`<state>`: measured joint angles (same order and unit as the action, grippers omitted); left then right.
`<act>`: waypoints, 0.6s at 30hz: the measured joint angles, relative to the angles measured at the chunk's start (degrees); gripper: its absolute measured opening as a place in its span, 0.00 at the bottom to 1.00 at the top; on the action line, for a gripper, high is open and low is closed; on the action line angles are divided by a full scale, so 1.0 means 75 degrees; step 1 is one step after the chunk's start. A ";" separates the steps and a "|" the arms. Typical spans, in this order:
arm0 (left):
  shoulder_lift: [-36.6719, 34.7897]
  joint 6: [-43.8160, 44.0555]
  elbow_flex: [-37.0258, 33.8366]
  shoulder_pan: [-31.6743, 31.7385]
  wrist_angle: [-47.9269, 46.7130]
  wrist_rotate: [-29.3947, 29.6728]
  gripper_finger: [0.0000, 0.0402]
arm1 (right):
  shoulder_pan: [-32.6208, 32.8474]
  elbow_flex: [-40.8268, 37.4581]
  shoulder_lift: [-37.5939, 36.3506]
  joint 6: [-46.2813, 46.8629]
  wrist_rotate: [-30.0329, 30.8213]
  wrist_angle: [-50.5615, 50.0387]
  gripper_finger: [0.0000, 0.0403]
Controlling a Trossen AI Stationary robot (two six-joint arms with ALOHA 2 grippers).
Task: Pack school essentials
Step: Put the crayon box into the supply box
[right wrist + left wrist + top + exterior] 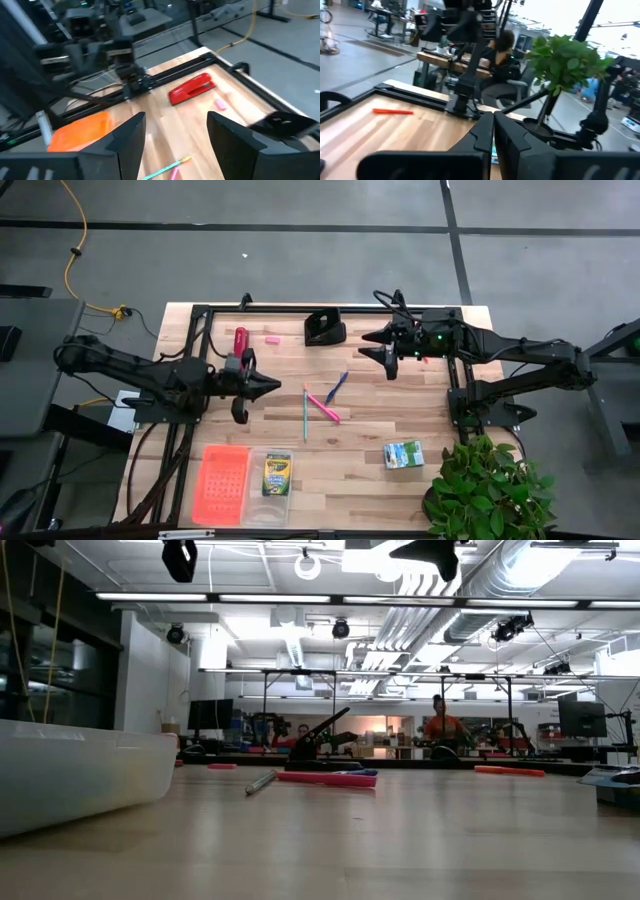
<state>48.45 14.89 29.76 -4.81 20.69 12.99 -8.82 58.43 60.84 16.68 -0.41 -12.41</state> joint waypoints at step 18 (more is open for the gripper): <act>-0.1178 0.0135 0.0009 0.2282 -0.0845 -0.2400 0.19 | 0.0945 -0.0003 0.0248 -0.0008 0.0372 0.0872 0.51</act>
<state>39.61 15.90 29.82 12.30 14.35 -5.01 -1.74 58.41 62.70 16.62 2.38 -5.87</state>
